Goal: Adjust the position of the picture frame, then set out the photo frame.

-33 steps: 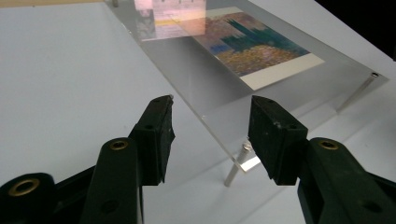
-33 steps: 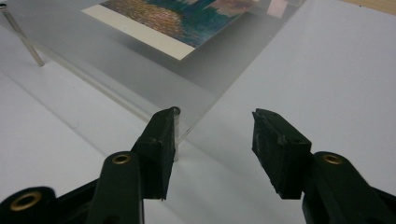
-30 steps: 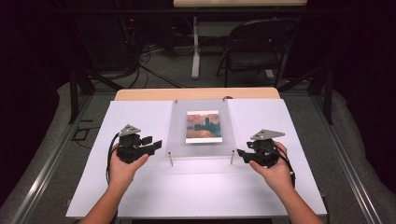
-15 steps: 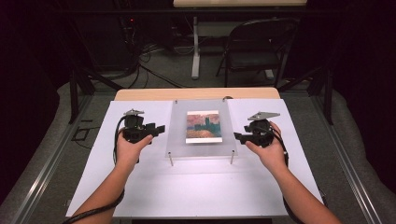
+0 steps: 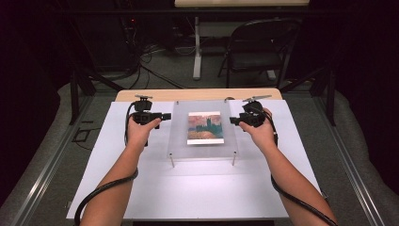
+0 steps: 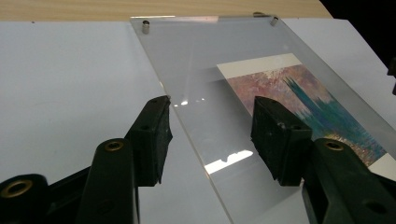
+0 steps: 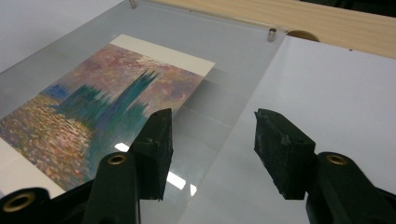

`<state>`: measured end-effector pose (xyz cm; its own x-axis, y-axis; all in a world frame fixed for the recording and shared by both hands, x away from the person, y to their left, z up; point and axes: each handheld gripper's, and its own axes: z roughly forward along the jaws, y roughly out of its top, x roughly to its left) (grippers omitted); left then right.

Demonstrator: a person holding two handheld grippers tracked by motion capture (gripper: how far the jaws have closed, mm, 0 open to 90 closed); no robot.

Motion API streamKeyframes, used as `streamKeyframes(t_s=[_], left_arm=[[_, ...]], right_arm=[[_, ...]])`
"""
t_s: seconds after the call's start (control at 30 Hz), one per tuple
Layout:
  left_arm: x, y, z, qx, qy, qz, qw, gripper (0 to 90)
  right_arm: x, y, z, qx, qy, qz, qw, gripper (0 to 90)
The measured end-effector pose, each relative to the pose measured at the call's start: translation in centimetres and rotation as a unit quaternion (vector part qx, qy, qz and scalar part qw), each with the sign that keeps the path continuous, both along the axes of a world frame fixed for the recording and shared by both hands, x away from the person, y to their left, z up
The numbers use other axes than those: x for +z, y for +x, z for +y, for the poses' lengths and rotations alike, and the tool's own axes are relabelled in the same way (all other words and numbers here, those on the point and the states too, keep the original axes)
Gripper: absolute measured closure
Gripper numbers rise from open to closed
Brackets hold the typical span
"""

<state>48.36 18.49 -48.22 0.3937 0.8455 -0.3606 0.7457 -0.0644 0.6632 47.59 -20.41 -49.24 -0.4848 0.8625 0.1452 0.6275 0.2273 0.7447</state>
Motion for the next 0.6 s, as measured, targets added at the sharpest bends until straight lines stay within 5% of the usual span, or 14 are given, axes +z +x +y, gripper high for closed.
streamKeyframes(t_s=[0.33, 0.6], left_arm=[[-0.3, 1.8, -0.5, 0.006, 0.007, 0.019, 0.9998, 44.5], [-2.2, 2.5, -1.5, 0.016, 0.009, 0.040, 0.9990, 42.4]], right_arm=[[-0.2, 2.5, 0.6, 0.000, 0.024, 0.031, 0.9992, 44.6], [-1.1, 3.5, 0.5, -0.007, 0.037, 0.063, 0.9973, 42.5]])
